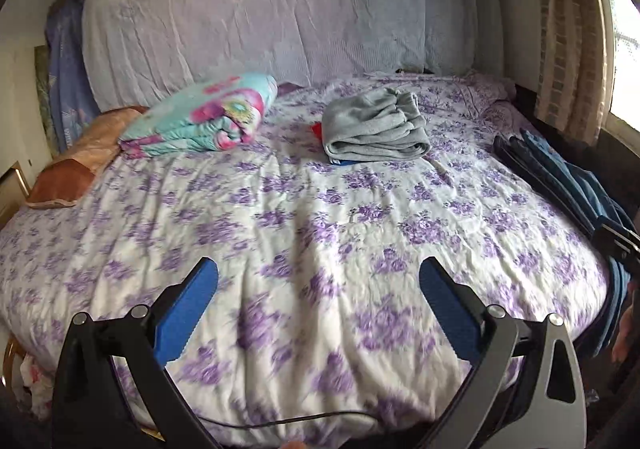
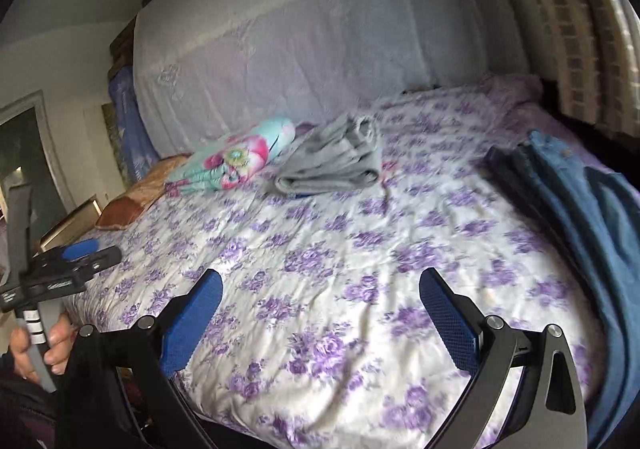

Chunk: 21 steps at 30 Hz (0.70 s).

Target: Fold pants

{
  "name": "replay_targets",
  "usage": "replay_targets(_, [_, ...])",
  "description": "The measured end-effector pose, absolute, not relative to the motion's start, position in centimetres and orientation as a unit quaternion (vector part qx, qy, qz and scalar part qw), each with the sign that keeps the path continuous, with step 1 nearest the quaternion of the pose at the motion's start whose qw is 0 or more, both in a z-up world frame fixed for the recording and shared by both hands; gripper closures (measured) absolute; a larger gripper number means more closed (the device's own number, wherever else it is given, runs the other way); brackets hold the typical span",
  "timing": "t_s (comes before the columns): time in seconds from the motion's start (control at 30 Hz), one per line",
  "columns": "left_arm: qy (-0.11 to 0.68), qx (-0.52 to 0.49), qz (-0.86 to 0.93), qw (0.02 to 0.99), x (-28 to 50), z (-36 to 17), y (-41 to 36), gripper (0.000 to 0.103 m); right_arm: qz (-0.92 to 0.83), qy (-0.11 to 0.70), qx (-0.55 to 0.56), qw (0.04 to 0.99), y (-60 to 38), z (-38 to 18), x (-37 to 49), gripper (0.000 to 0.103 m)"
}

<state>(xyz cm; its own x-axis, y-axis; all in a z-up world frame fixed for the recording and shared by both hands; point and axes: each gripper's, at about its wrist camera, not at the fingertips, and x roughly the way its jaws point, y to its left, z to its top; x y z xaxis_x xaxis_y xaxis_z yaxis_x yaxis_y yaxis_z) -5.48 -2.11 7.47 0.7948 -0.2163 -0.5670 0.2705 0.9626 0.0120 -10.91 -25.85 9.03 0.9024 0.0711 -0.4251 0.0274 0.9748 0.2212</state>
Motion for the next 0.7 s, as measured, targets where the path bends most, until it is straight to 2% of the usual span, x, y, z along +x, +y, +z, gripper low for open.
replay_targets(0.23, [0.347, 0.009, -0.105, 0.932, -3.5, 5.0, -0.7, 0.005, -0.006, 0.219, 0.082, 0.972, -24.5, 8.7, -11.3, 0.004])
replay_targets(0.7, [0.314, 0.015, -0.084, 0.945, -3.1, 5.3, -0.8, 0.005, -0.022, 0.211, 0.059, 0.976, -23.5, 8.8, -11.5, 0.004])
